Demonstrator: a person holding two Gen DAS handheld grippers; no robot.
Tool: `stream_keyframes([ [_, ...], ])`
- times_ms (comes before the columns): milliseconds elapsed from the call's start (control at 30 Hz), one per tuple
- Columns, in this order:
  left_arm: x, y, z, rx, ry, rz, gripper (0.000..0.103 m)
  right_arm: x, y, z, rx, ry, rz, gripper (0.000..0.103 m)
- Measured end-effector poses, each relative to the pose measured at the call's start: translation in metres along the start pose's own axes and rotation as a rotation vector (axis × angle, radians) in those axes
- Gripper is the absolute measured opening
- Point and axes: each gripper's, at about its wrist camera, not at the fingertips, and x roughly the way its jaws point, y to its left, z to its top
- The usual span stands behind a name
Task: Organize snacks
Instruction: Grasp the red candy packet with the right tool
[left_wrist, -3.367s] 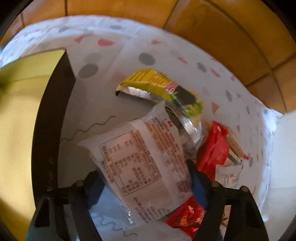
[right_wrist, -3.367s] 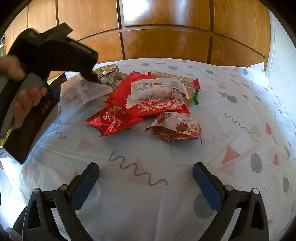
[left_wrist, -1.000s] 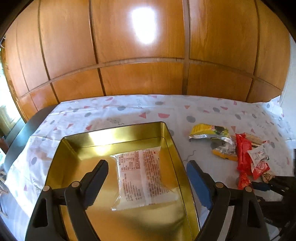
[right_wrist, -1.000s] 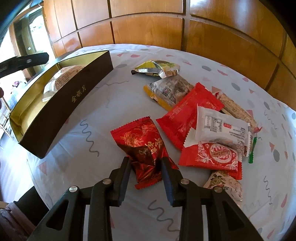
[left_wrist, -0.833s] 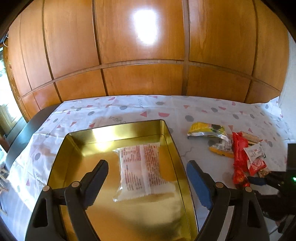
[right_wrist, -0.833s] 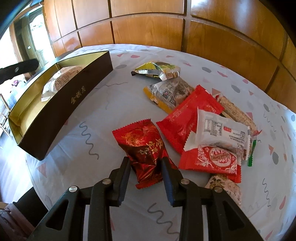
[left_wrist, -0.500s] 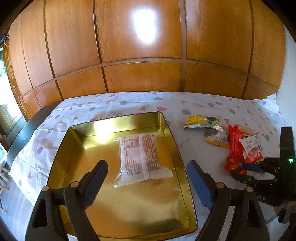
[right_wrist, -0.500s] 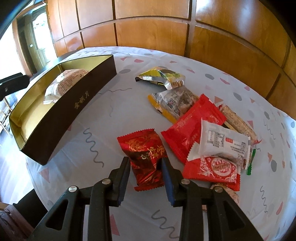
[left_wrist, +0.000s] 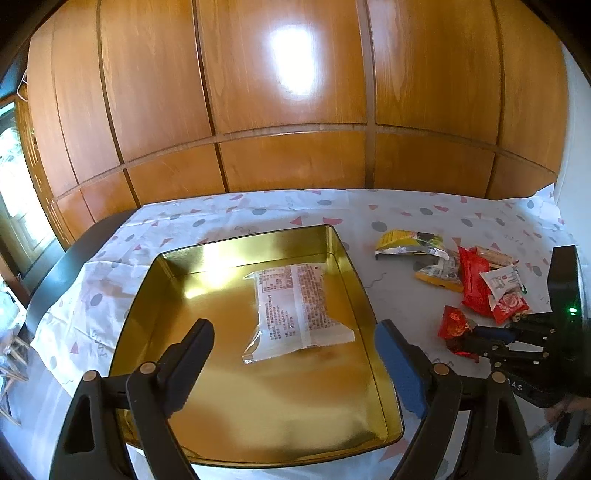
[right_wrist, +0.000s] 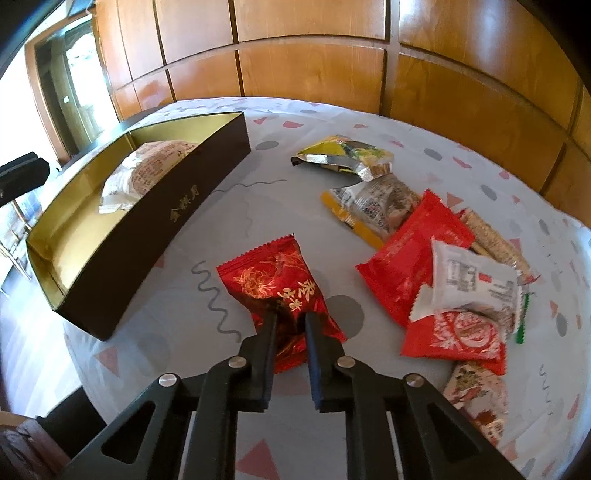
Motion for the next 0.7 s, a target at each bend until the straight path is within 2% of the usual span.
stream_keyframes([
  [100,-0.003,0.0,-0.002,0.005,-0.007,0.007,0.09,0.001,-0.001,0.0,0.015,0.002,0.009,0.031],
  [533,-0.011,0.001,-0.008,0.019,-0.02,0.015,0.091,0.004,0.007,0.022,-0.112,0.023,-0.045,0.043],
  [700,-0.013,0.001,-0.01,0.026,-0.025,0.019,0.091,0.011,0.014,0.029,-0.174,0.049,-0.057,0.043],
])
